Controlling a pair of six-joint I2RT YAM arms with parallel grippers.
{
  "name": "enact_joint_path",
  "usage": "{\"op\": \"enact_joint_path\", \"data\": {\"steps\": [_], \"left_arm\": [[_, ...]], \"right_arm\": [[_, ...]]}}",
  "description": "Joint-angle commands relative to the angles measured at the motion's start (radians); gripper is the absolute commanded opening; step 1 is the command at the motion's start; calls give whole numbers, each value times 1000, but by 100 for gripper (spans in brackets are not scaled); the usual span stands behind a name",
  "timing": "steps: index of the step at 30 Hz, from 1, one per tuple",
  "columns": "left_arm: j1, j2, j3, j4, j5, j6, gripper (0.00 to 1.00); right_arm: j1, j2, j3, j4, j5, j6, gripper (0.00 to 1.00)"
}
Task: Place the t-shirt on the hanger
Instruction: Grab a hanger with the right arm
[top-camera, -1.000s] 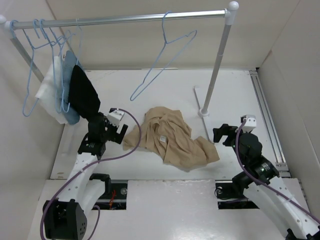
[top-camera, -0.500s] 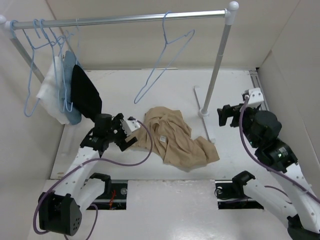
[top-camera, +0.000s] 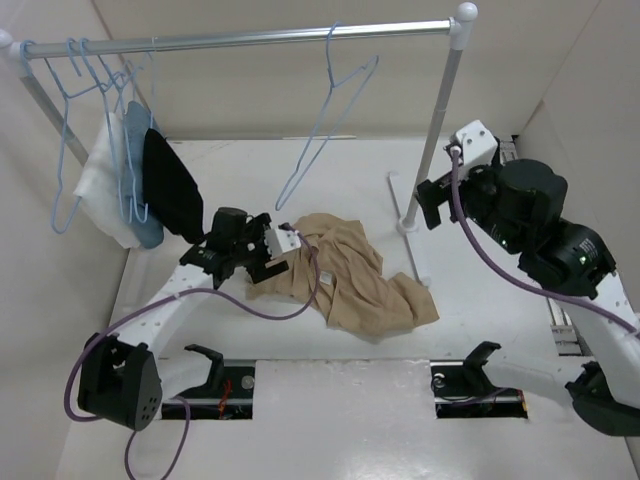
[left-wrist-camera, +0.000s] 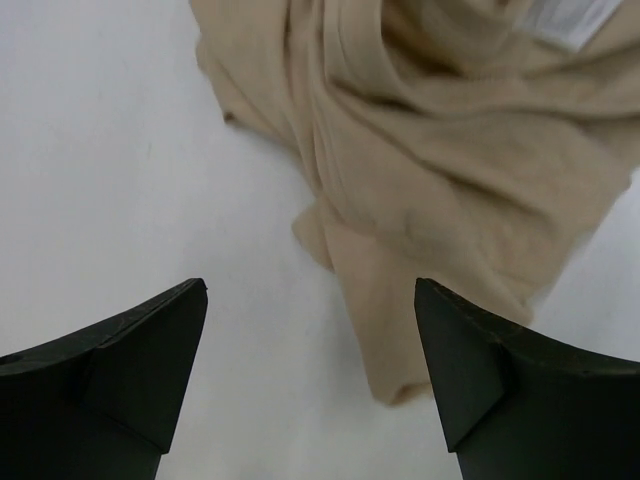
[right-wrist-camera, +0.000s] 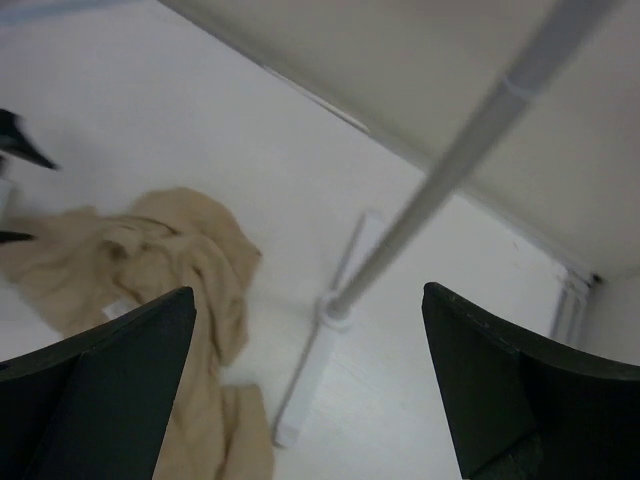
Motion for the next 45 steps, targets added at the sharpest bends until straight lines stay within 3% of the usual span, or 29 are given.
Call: {"op": "enact_joint_path", "data": {"steps": [1,6,12,17,23,26,31,39,45], "left_arm": [[-3,45,58,72,208,-87,81],[-3,79,14,197,224,-148,79],[-12,42,-43,227,184,-158,83],[-12,10,-85,275,162,-178,86],[-12,-19,-115,307,162,-198,87],[-12,-28,-125,307,153,-198,88],[-12,-37,-134,326,129,-198,88],[-12,-37,-143,346,129,-198,89],[-12,-37,-143,346,129,-198,89]], "right_arm": [[73,61,148,70,-224,-12,100],[142,212,264,358,-455,166,96],[142,324,302,618,-426,433,84],[142,453,391,630,-345,572,82],[133,516,423,630,-285,620,78],[110,529,423,630,-306,672,76],[110,549,411,630,-330,682,63],[100,492,308,630,-218,682,59],[73,501,317,630,-277,682,20]]}}
